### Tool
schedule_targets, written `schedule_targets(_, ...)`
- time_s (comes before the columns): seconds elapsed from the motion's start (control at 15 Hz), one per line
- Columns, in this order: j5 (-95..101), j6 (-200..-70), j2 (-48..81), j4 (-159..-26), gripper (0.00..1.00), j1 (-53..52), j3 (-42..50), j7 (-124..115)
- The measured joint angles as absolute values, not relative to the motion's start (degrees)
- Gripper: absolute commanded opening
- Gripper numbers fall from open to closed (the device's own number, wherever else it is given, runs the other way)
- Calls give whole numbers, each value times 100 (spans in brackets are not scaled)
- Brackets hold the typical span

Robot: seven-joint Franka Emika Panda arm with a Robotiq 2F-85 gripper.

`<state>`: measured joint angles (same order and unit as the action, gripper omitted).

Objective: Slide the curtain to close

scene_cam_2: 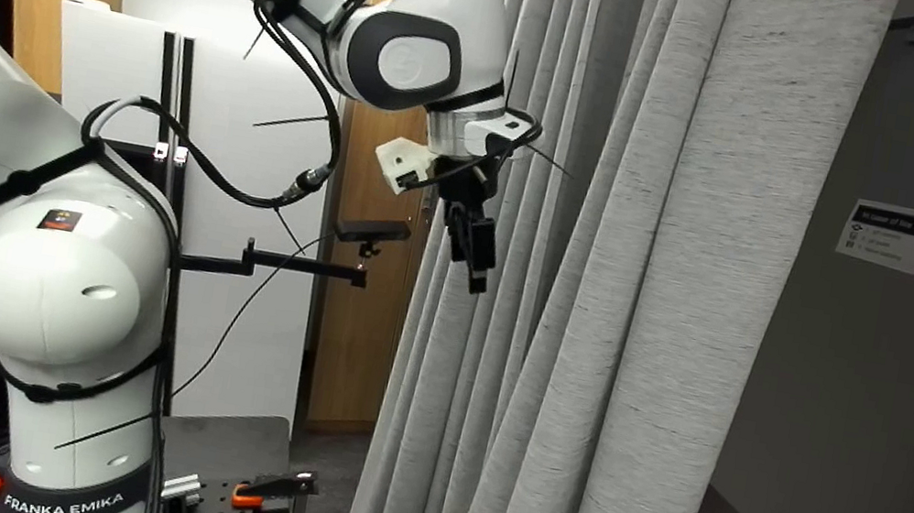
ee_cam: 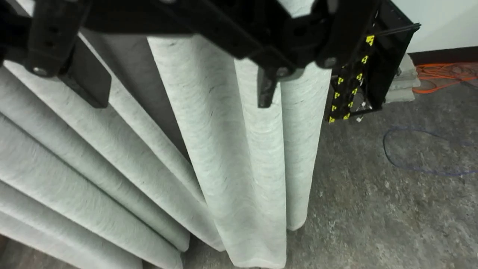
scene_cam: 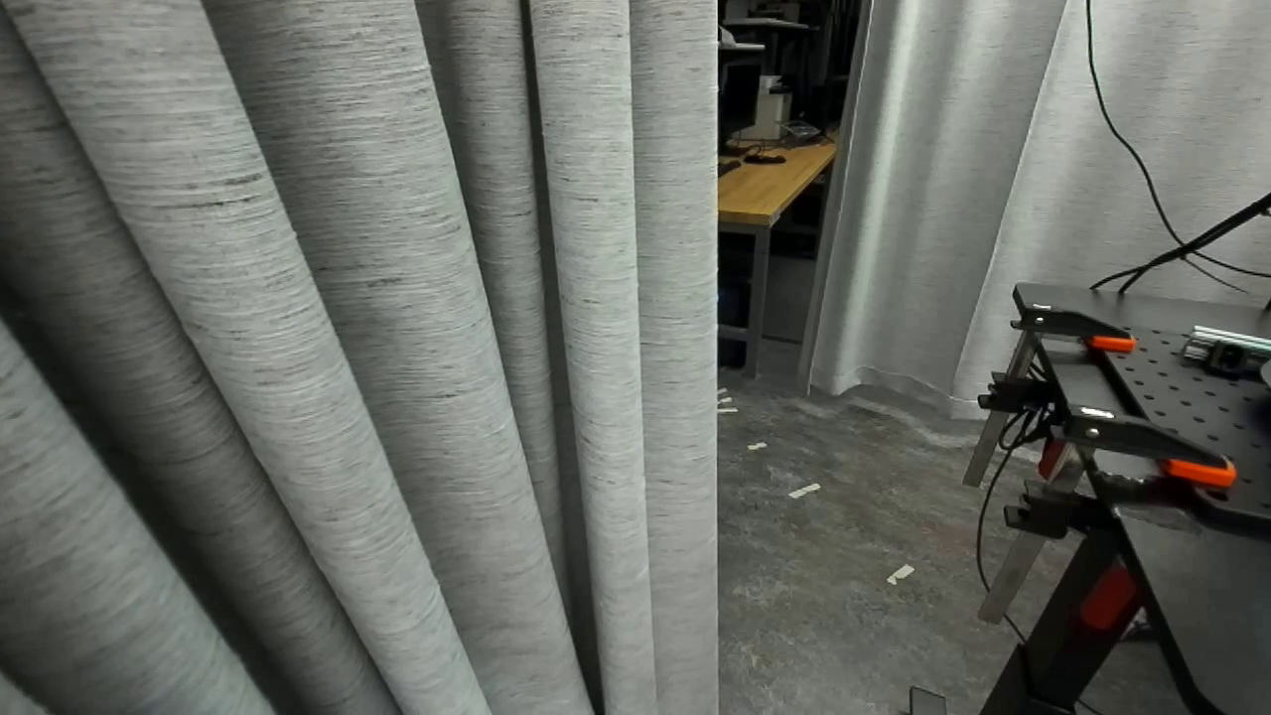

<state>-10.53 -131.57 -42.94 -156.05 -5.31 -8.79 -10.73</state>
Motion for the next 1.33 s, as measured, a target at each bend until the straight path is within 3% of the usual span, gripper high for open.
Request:
schedule_targets(0.73,-1053,-14589,-4249,-14934,100,385,-210,-1146)
schedule_targets(1.33,-1053,-15433,-3863,-14166,100,489,-56,-1146)
